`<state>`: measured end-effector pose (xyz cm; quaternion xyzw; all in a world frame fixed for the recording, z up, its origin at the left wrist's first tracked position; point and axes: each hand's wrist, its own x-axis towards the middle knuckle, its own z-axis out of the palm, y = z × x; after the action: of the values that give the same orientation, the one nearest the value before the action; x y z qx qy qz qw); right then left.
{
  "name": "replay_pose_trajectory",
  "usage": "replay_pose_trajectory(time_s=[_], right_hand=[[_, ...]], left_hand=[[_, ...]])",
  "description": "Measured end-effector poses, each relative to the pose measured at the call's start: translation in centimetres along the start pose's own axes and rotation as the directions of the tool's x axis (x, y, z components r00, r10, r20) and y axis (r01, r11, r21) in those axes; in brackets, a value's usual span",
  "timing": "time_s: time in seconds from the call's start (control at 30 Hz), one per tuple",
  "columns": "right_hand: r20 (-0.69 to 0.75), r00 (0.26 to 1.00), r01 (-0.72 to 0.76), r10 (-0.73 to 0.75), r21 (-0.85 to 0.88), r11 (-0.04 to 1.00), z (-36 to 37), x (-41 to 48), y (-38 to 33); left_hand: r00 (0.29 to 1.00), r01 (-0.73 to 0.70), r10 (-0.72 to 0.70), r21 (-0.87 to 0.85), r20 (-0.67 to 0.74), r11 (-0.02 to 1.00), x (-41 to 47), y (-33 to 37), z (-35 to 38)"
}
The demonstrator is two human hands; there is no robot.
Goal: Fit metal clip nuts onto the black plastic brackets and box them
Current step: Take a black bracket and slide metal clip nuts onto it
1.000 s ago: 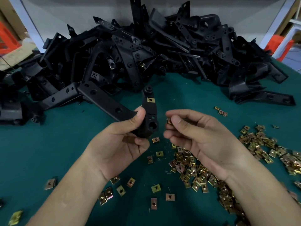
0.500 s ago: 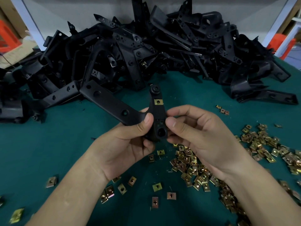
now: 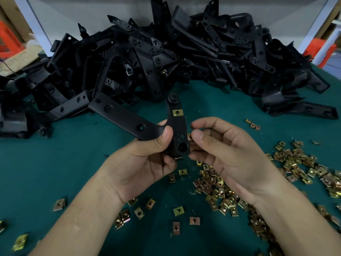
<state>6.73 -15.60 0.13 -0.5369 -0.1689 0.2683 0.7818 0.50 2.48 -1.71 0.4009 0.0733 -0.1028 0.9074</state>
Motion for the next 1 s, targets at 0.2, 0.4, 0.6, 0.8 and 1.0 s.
replay_pose_trajectory(time_s=[0.2,0.4,0.6,0.8,1.0], right_hand=[[0.002,1.0,0.013,-0.013,-0.03,0.999,0.04,-0.06,-0.03],[-0.019,0.999,0.043,-0.044,-0.036,0.998,0.17,-0.06,0.05],[-0.031,0.998,0.046,-0.046,-0.031,0.998,0.15,-0.07,0.12],[-0.008,0.998,0.056,-0.057,-0.071,0.996,0.28,-0.2,0.15],[-0.018,0.999,0.038,-0.038,-0.018,0.999,0.21,-0.17,0.15]], left_hand=[[1.0,0.015,-0.015,0.008,-0.007,1.0,-0.03,0.02,0.03],[1.0,0.008,-0.008,-0.001,0.012,1.0,-0.03,-0.02,0.07],[1.0,0.01,-0.01,-0.002,0.017,1.0,-0.06,-0.01,0.11],[0.999,0.026,-0.027,0.015,0.036,1.0,-0.14,-0.04,0.27],[1.0,0.027,-0.027,-0.029,0.004,0.999,-0.07,-0.11,0.32]])
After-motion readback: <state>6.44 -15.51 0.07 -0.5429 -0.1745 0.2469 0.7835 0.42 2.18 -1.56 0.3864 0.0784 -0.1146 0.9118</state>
